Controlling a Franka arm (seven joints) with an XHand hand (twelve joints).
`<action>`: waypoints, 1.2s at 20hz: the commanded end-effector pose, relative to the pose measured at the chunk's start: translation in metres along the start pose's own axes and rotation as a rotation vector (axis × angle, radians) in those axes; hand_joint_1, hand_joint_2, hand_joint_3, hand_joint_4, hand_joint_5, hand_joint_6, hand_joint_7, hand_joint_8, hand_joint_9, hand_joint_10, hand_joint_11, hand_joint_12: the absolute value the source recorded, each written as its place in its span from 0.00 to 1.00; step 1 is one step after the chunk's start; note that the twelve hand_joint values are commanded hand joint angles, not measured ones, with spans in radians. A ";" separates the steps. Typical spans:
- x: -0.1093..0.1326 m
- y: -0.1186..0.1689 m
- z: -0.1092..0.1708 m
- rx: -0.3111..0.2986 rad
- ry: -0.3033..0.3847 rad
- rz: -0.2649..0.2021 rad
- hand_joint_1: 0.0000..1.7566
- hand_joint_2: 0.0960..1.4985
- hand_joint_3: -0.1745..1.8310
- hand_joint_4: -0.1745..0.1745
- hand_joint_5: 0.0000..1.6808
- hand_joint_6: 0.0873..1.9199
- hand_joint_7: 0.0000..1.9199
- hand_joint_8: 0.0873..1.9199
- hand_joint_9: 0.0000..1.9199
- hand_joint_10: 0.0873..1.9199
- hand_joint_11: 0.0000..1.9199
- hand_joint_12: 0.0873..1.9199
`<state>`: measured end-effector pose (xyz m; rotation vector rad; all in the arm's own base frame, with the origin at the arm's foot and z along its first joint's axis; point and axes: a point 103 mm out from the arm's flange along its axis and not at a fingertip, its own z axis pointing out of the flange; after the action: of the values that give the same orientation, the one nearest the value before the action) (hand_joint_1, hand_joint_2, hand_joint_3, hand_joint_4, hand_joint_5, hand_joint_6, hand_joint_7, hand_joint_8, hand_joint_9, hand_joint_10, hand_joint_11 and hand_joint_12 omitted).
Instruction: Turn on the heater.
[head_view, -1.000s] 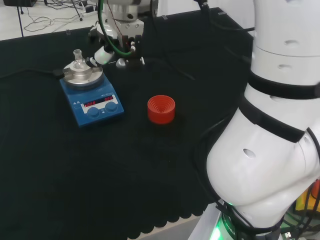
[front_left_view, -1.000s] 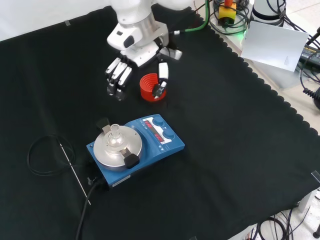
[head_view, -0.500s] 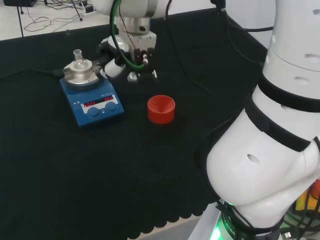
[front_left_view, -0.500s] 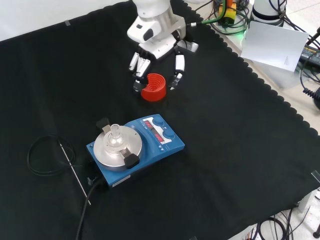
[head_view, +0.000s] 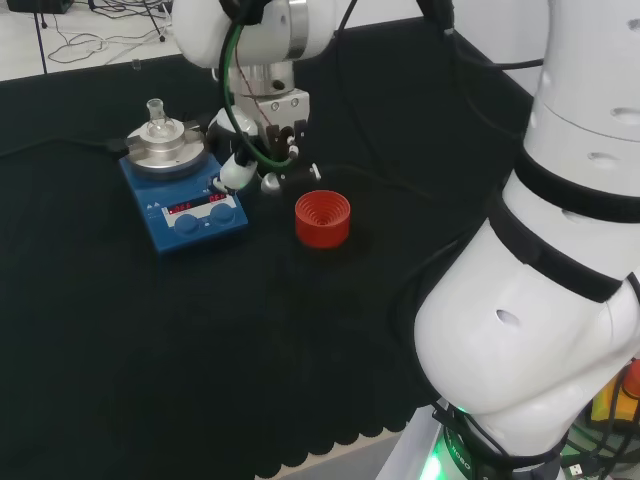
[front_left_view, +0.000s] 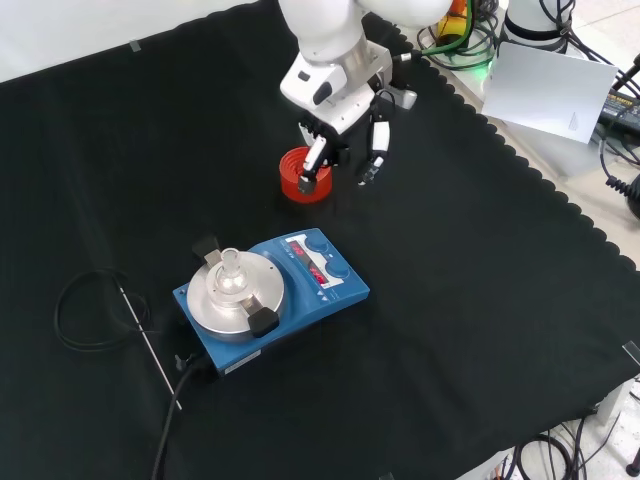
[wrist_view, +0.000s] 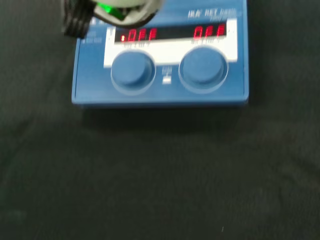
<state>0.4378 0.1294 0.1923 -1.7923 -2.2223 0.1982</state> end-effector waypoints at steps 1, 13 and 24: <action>0.019 0.002 0.026 0.179 -0.070 -0.027 0.63 0.49 0.41 0.17 0.32 0.23 0.79 0.61 0.85 0.56 0.83 0.56; 0.026 0.004 0.038 0.264 -0.028 -0.064 0.80 0.48 0.54 0.24 0.21 0.38 0.84 0.70 0.89 0.66 0.78 0.69; 0.047 0.015 0.046 0.374 -0.076 -0.095 0.81 0.46 0.58 0.33 0.15 0.33 0.85 0.71 0.90 0.68 0.78 0.71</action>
<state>0.4294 0.1709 0.1545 -1.5393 -2.1386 0.5581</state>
